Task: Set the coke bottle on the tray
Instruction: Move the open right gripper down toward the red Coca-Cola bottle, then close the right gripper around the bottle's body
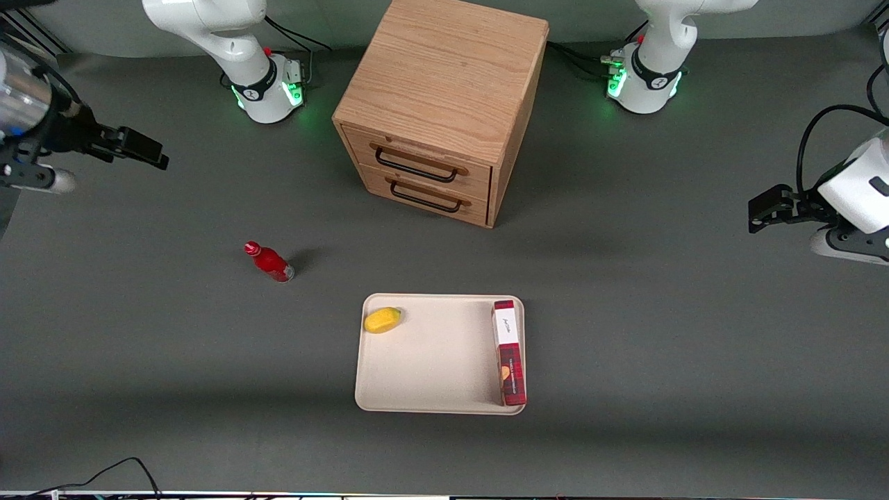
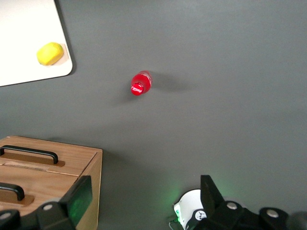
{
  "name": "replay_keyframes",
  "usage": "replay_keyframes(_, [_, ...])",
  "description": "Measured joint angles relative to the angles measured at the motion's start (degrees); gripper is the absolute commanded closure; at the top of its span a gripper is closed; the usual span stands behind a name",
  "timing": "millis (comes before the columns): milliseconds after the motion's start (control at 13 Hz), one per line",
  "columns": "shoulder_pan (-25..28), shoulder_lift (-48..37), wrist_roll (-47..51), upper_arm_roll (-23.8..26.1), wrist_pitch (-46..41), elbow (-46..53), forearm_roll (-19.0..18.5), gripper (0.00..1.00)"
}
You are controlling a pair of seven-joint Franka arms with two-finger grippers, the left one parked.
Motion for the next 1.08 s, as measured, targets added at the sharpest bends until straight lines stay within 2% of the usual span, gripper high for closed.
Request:
replay_keyframes(154, [0.05, 1.96, 0.01, 0.44, 7.84, -5.38, 0.09, 0.00])
replay_keyframes(462, [0.09, 4.97, 0.93, 2.12, 29.95, -21.64, 0.13, 0.00])
replay_keyframes(846, [0.12, 9.43, 3.18, 3.80, 48.29, -31.76, -0.03, 0.01])
replay_keyframes(923, [0.11, 10.03, 3.18, 3.79, 50.16, -32.79, -0.12, 0.15])
replay_keyframes(1077, [0.12, 10.73, 3.18, 3.80, 51.60, -33.51, -0.15, 0.56])
